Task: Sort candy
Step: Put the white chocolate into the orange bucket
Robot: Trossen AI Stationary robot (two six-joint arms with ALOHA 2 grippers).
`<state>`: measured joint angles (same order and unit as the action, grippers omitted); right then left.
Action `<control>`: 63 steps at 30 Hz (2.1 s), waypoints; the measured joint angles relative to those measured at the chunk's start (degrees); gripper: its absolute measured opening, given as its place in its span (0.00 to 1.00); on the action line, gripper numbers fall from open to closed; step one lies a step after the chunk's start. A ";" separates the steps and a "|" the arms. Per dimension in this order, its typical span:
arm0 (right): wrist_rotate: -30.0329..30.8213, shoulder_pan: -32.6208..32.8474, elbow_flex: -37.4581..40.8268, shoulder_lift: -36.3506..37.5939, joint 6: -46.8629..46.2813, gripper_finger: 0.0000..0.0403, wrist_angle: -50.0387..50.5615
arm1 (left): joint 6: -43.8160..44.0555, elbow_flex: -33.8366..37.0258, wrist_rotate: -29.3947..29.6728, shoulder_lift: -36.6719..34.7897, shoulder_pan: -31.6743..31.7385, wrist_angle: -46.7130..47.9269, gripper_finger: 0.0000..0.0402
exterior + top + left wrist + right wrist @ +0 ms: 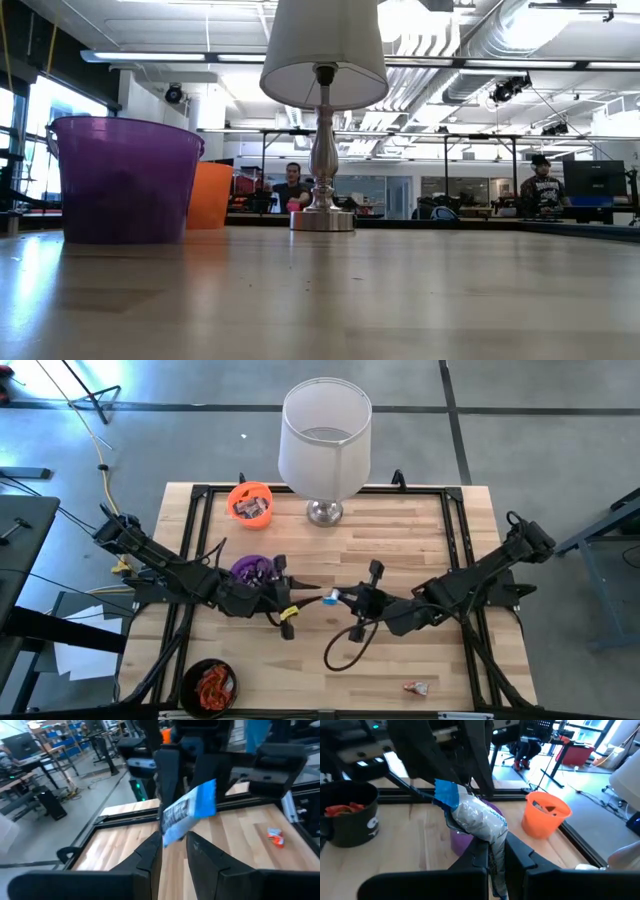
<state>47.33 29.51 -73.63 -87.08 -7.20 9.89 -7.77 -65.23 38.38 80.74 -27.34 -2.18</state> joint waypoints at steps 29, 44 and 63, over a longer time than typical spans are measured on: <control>-1.64 -3.15 0.02 -1.66 4.68 0.01 -4.90 | -2.86 0.00 -10.46 -0.07 3.74 -1.07 0.19; -3.41 -3.56 0.02 -1.61 4.69 0.01 -5.14 | -4.46 0.02 -10.41 -0.06 3.70 -1.88 0.05; -2.55 -3.82 0.02 -1.94 4.68 0.38 -4.77 | -2.97 0.00 -9.84 0.14 3.70 -0.89 0.00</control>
<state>44.78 25.69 -73.60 -89.01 -2.52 5.12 -10.74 -65.23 28.53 80.88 -23.64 -3.06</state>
